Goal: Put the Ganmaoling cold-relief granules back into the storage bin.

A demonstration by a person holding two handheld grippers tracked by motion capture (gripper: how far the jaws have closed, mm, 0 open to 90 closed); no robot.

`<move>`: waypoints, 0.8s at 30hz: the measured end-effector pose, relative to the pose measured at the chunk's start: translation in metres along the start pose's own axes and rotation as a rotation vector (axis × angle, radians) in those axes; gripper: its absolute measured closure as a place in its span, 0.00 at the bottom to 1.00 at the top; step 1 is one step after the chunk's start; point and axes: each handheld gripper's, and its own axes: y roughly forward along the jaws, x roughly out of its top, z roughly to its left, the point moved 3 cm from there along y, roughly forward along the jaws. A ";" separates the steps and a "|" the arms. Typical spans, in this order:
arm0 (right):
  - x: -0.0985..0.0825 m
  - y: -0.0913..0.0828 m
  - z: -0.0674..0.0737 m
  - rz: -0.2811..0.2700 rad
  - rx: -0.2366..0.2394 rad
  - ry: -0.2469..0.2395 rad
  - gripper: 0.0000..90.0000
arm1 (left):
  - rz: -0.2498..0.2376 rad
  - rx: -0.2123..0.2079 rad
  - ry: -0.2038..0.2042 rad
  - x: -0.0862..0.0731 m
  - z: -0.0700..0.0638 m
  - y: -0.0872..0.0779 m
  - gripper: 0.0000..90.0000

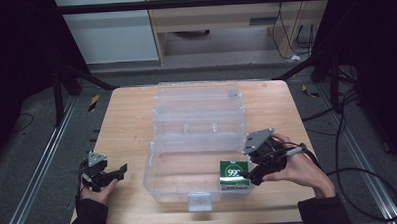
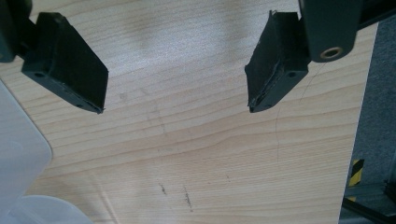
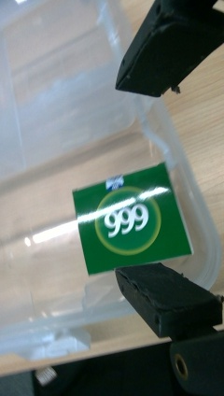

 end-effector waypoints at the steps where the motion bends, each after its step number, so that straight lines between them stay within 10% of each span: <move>1: -0.007 -0.004 -0.003 -0.034 -0.027 0.046 0.08 | 0.001 0.000 0.001 0.000 0.000 0.000 0.22; 8: -0.032 -0.012 -0.009 -0.116 -0.122 0.164 0.06 | 0.003 0.001 0.002 0.000 0.000 0.000 0.23; 24: -0.099 -0.018 -0.039 -0.345 -0.434 0.597 0.04 | -0.001 -0.001 0.000 0.000 0.000 0.000 0.24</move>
